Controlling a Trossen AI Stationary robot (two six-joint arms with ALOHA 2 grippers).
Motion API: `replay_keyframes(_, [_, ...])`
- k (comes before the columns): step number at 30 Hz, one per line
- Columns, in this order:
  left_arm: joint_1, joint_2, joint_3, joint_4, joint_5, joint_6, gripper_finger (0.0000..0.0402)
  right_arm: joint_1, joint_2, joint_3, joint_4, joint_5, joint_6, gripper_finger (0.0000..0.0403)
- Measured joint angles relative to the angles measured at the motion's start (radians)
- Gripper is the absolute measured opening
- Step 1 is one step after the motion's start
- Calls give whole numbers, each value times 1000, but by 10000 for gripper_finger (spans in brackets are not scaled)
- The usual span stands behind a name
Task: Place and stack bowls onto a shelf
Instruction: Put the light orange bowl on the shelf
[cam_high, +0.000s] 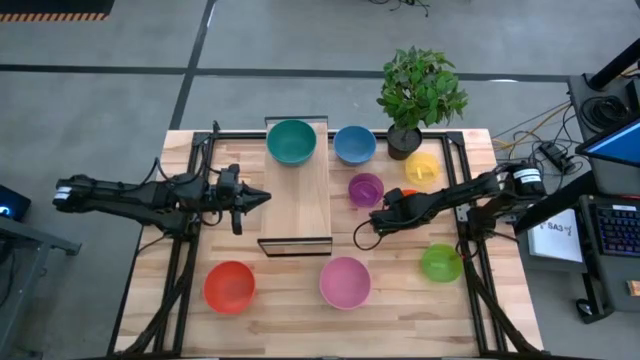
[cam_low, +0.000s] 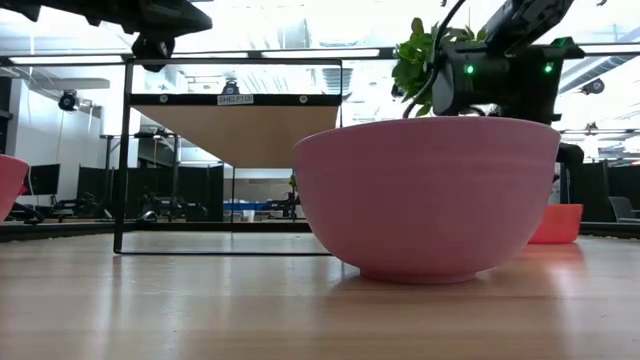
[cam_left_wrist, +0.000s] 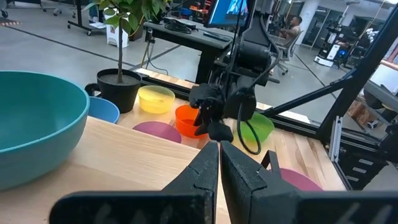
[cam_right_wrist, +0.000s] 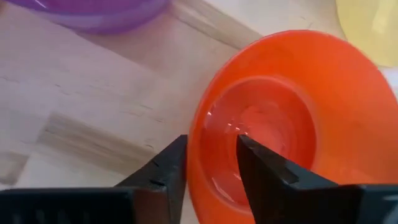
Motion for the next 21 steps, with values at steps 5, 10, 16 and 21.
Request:
replay_keyframes(5, [0, 13, 0, 4, 0, 0, 0, 0, 15, 8, 4, -30, -3, 52])
replay_keyframes(10, [0, 25, 0, 6, 0, 0, 0, 3, -5, 8, 5, -51, -14, 13])
replay_keyframes(16, [0, 36, 0, 12, 0, 0, 0, 8, -54, 8, 6, -52, -39, 10])
replay_keyframes(21, [0, 43, 0, 21, 0, 4, 0, 31, -127, 9, 10, -51, -76, 9])
